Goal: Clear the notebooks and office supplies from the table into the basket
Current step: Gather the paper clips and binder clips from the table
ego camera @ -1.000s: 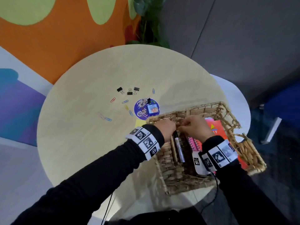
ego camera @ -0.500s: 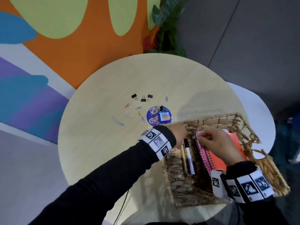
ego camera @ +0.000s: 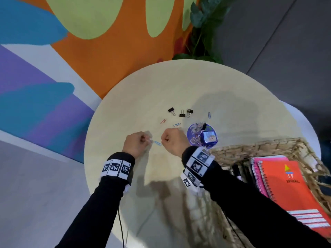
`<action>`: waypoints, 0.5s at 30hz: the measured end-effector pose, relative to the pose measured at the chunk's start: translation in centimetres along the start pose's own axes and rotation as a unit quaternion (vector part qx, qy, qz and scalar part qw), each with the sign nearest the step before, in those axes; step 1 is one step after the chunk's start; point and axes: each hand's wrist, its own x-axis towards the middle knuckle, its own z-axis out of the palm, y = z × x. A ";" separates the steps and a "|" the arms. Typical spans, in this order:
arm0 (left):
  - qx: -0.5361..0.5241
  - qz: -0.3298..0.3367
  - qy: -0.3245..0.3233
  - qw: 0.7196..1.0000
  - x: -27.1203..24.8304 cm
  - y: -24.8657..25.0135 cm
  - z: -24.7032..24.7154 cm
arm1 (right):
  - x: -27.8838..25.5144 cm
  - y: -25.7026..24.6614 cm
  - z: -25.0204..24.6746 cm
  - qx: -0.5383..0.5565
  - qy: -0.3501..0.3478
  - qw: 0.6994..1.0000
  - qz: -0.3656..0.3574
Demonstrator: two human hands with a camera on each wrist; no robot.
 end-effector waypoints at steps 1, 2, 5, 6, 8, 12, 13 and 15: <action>-0.003 0.004 0.003 1.000 0.4 -0.4 0.1 | 1.3 0.2 1.4 -0.024 -0.001 1.000 0.007; -0.004 0.010 0.005 1.000 0.8 -0.8 0.3 | 2.3 0.4 2.6 -0.046 -0.002 0.999 0.011; -0.005 0.031 0.001 1.000 1.9 -1.3 0.4 | 4.3 0.6 5.0 -0.113 -0.001 0.994 0.016; -0.002 0.042 0.001 0.999 2.3 -1.3 0.4 | 4.7 0.7 5.5 -0.131 -0.003 0.991 0.018; 0.007 0.071 -0.003 0.997 2.8 -1.2 0.4 | 5.3 0.8 6.2 -0.165 -0.010 0.986 0.028; 0.039 0.114 -0.022 0.992 3.9 -1.0 0.2 | 6.0 1.0 6.5 -0.170 -0.011 0.984 0.060; 0.051 0.125 -0.034 0.990 4.2 -1.1 0.2 | 6.0 1.0 6.5 -0.171 -0.010 0.983 0.066; 0.080 0.144 -0.063 0.984 4.8 -1.3 0.2 | 5.9 1.0 6.5 -0.178 -0.017 0.982 0.067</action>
